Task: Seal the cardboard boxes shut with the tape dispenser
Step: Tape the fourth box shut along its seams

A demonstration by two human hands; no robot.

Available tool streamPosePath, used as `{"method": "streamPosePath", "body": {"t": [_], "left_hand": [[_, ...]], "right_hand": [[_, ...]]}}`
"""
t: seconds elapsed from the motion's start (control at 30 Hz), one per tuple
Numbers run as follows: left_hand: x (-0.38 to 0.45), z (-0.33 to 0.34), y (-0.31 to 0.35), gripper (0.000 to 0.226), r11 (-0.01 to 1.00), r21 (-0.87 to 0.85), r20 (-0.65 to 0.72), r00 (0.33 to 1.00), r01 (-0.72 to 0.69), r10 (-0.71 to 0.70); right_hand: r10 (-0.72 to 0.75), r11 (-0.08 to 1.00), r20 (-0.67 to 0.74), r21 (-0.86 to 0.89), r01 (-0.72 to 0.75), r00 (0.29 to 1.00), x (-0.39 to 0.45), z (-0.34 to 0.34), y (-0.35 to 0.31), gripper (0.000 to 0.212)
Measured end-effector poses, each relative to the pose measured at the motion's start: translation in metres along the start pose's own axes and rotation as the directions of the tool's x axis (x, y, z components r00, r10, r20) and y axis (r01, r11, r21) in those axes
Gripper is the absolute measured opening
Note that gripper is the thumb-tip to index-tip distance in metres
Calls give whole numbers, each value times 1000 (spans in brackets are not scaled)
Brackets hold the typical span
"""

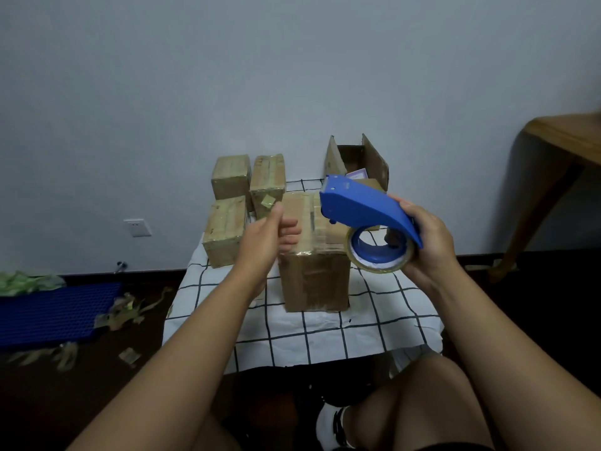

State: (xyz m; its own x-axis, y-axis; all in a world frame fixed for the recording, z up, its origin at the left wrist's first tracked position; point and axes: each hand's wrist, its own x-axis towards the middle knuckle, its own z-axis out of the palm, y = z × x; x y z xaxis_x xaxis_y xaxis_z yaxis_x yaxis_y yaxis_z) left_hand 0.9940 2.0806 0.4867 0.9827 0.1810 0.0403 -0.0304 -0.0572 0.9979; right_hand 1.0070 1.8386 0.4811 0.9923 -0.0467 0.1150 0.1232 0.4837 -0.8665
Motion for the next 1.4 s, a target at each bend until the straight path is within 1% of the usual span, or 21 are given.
{"method": "streamPosePath", "body": {"t": [0.03, 0.1, 0.13, 0.17, 0.23, 0.33, 0.4, 0.47, 0.57, 0.6, 0.7, 0.73, 0.83, 0.9, 0.93, 1.0, 1.03, 1.07, 1.1, 1.2, 1.4], "left_hand": [[-1, -1, 6, 58, 994, -73, 62, 996, 76, -71], [-6, -4, 15, 79, 976, -101, 205, 964, 192, -169], [-8, -5, 17, 85, 967, -105, 259, 945, 233, -200], [-10, -6, 19, 86, 957, -116, 297, 929, 264, -220], [-12, -8, 20, 72, 938, -175, 338, 913, 299, -228], [-13, -11, 18, 39, 904, -276, 364, 906, 326, -215], [-14, -12, 17, 31, 880, -324, 382, 899, 348, -215], [-14, -13, 18, 34, 862, -341, 390, 891, 375, -233], [-14, -12, 21, 60, 879, -296, 405, 882, 374, -239], [-15, -12, 21, 61, 887, -288, 414, 882, 362, -226], [-17, -10, 21, 37, 874, -335, 431, 882, 354, -192], [-18, -10, 21, 33, 862, -360, 433, 882, 357, -184], [-19, -9, 19, 31, 841, -409, 432, 887, 354, -164], [-18, -11, 18, 20, 822, -430, 433, 884, 374, -176], [-17, -13, 18, 22, 810, -440, 434, 881, 389, -187], [-15, -15, 20, 39, 797, -439, 443, 872, 415, -209], [-15, -15, 22, 46, 802, -425, 441, 870, 420, -222], [-15, -15, 23, 48, 812, -405, 429, 872, 419, -236], [-14, -15, 23, 44, 827, -381, 408, 878, 414, -251], [-12, -15, 19, 24, 853, -322, 363, 886, 411, -289], [-7, -22, 13, 21, 903, -174, 286, 897, 394, -336]], "right_hand": [[17, 1000, 24, 3, -18, 1000, -1, 0, 1, 27], [44, 999, 59, 5, -45, 997, -5, 2, 3, 27], [54, 998, 68, 8, -55, 996, -7, 3, 4, 28], [62, 998, 73, 12, -63, 995, -9, 4, 5, 29], [76, 997, 82, 13, -77, 994, -12, 6, 6, 29], [98, 995, 100, 18, -101, 990, -14, 7, 8, 30], [111, 993, 106, 20, -114, 988, -14, 8, 9, 30], [123, 992, 102, 20, -126, 987, -14, 8, 10, 30], [135, 990, 112, 24, -139, 984, -14, 9, 12, 28], [140, 989, 119, 29, -144, 983, -14, 9, 13, 27], [149, 987, 133, 41, -155, 980, -14, 11, 16, 28], [150, 986, 136, 46, -157, 979, -15, 12, 17, 29], [154, 984, 144, 67, -165, 978, -14, 11, 19, 27], [154, 984, 140, 66, -164, 978, -13, 10, 19, 26], [153, 985, 136, 61, -163, 979, -13, 9, 19, 26], [152, 986, 129, 48, -159, 980, -12, 9, 20, 26], [150, 987, 128, 42, -157, 980, -12, 9, 20, 26], [147, 988, 126, 33, -152, 981, -11, 9, 21, 26], [142, 989, 127, 20, -145, 982, -11, 9, 21, 27], [124, 992, 136, -12, -124, 983, -11, 7, 22, 26], [102, 984, 167, -159, -75, 981, -11, 6, 16, 25]]}}
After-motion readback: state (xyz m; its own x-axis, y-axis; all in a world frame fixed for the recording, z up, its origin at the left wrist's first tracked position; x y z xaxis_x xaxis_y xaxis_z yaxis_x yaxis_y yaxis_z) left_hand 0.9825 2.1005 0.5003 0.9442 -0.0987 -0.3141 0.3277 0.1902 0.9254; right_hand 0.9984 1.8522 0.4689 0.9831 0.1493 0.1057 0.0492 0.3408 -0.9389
